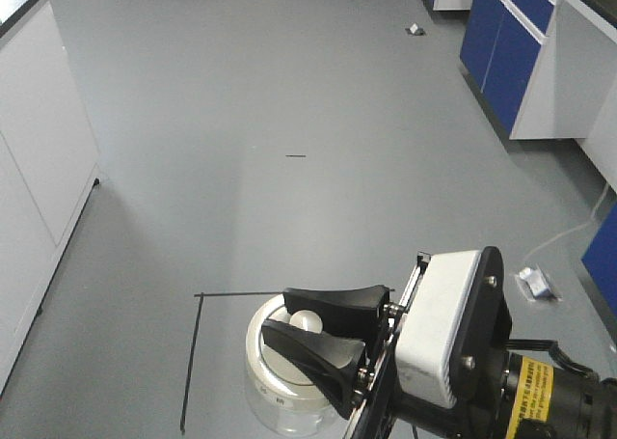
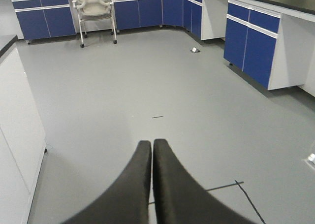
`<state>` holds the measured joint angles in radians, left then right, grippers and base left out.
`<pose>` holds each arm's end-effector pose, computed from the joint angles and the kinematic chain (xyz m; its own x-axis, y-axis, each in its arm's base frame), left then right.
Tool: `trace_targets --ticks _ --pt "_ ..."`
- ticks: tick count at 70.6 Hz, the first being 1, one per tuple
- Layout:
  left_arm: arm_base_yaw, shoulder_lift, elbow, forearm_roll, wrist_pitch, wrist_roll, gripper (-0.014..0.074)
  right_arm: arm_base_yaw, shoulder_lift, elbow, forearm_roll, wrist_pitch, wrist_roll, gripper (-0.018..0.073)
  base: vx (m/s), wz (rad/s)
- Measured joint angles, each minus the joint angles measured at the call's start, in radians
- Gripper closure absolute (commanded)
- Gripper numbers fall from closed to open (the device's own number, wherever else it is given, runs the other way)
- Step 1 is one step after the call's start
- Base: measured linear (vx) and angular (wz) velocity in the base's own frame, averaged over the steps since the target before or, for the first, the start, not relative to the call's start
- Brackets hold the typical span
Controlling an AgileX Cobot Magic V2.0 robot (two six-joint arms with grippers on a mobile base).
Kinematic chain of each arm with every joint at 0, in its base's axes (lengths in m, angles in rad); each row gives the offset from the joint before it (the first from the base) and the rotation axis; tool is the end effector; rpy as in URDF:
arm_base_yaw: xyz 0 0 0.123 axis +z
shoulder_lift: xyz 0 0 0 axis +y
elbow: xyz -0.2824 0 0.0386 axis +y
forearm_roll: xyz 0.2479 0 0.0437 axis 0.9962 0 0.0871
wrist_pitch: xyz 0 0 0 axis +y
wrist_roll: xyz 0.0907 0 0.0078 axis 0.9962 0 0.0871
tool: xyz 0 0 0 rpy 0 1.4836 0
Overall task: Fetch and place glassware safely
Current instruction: 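Hold the jar in the right gripper while the base turns away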
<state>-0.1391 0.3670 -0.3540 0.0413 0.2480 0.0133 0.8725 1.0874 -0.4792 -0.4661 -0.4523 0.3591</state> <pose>0.0876 -0.0113 0.2850 -0.1640 0.0768 -0.9835 0.1377 0.9890 0.0543 0.1278 0.1800 0.2752 -0.0137 -0.1167 -0.9931 -0.8793 0.4742 -0.0436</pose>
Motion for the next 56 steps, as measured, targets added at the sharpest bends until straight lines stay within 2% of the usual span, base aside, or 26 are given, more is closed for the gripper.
trace_targets --ticks 56 --pt "0.0 0.0 0.0 0.0 0.0 0.0 0.0603 0.0 0.0 0.0 0.0 0.0 0.0 0.0562 0.38 0.07"
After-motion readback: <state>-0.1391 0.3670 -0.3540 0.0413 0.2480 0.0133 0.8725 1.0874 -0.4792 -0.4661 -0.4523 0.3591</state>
